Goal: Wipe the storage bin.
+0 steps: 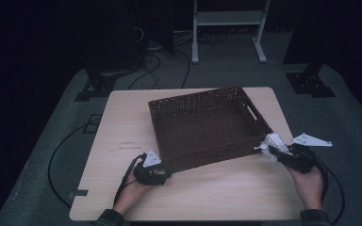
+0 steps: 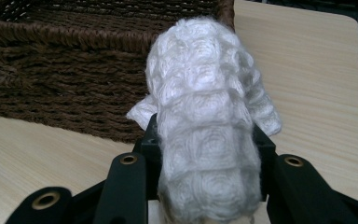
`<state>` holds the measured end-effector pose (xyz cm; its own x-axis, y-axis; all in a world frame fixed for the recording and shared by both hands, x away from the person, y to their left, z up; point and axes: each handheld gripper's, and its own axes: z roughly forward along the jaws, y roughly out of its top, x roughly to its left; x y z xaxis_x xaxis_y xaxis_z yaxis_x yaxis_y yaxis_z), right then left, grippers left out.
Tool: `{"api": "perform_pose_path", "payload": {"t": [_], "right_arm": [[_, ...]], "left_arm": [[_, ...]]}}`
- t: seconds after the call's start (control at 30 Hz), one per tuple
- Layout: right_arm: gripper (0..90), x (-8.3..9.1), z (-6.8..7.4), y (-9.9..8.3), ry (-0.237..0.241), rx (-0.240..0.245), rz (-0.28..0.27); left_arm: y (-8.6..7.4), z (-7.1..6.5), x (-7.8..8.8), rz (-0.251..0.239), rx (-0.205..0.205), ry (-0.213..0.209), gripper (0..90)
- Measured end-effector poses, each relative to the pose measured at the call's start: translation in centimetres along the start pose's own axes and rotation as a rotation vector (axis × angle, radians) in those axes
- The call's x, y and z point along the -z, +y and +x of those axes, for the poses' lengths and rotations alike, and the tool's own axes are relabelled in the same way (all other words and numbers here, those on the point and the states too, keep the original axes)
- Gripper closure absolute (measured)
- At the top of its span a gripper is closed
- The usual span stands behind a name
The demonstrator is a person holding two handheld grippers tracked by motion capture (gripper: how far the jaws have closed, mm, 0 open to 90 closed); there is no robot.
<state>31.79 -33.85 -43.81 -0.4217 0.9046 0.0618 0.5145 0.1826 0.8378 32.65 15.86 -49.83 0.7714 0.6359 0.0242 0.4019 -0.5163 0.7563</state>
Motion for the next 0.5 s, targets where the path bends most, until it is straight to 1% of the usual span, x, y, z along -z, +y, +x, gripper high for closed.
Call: {"api": "perform_pose_path", "payload": {"t": [0.13, 0.27, 0.5], "right_arm": [[60.9, -0.3, 0.0, -0.3, 0.001, -0.004, 0.013], [60.9, -0.9, -0.1, -0.7, -0.005, -0.004, 0.046], [60.9, -1.5, -0.1, -1.1, -0.003, -0.006, 0.069]], "left_arm": [[0.0, 0.0, 0.0, 0.0, 0.0, 0.0, 36.0], [0.0, 0.0, 0.0, 0.0, 0.0, 0.0, 36.0], [0.0, 0.0, 0.0, 0.0, -0.001, 0.0, 36.0]]}}
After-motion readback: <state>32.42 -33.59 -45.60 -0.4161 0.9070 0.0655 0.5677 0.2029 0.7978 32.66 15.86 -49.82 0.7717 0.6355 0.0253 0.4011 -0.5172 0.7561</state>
